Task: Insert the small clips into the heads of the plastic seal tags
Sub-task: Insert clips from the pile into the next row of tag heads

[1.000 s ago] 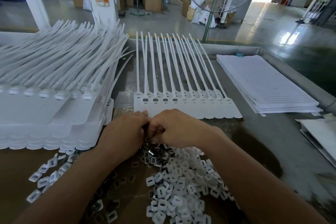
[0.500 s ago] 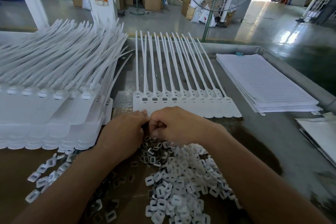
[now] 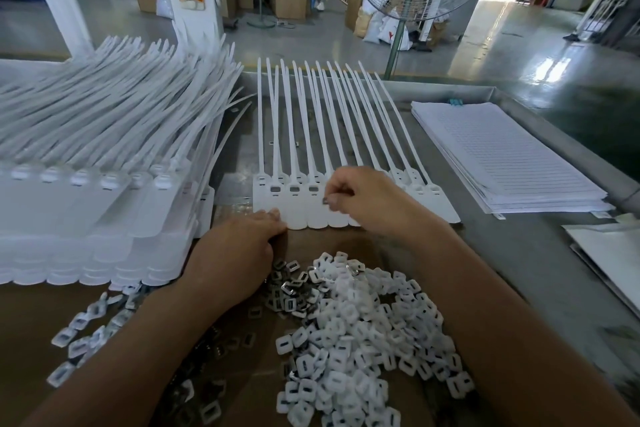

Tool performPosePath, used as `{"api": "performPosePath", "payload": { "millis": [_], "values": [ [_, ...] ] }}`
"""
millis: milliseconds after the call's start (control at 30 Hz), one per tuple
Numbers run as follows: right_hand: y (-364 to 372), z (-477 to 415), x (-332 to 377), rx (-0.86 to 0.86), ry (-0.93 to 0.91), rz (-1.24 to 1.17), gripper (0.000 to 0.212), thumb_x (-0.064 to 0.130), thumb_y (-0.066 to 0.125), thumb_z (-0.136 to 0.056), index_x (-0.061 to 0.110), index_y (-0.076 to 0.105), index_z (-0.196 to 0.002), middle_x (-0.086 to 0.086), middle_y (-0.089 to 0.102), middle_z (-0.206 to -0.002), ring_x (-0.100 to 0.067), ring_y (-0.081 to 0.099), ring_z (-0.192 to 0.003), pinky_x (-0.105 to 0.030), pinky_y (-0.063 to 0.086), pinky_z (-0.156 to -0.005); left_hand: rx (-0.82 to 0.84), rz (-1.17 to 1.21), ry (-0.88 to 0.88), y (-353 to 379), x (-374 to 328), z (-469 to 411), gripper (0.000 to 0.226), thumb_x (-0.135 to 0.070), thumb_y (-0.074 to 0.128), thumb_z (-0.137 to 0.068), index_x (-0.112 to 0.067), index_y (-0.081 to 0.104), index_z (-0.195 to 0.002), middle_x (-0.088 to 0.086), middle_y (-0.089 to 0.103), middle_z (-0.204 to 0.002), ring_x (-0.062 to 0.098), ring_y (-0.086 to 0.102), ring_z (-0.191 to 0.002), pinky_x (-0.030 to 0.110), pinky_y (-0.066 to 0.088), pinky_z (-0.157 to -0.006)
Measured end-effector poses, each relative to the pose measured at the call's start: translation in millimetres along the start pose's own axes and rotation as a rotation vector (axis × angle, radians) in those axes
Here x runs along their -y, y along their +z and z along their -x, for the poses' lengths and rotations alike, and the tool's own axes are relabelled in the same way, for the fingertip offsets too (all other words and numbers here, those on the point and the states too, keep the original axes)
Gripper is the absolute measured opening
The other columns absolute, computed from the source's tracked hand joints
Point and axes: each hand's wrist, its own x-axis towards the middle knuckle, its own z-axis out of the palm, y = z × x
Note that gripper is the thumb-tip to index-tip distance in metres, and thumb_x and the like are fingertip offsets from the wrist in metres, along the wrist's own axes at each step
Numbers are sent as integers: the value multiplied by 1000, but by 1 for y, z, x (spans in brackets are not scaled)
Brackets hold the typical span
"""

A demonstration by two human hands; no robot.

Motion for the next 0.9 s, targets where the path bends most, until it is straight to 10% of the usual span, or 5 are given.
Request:
{"api": "performPosePath", "payload": {
  "millis": [233,900],
  "values": [
    [2,-22,-50,-321,145,-43,13,12,51,-92,17,64,-92,10,56,-90,-3,49,-81,-18,35,-74,26,-6,6,-1,0,0,54,-4,36,-90,-28,37,-138,-14,25,-148,2,22,-136,15,12,-106],
    [23,-35,-56,-445,184,106,7,17,58,-88,16,65,-88,-2,59,-105,-10,47,-84,-26,35,-70,-2,-31,11,-1,-1,1,50,-7,36,-91,-29,41,-135,-15,29,-147,3,26,-135,18,17,-107]
  ]
}}
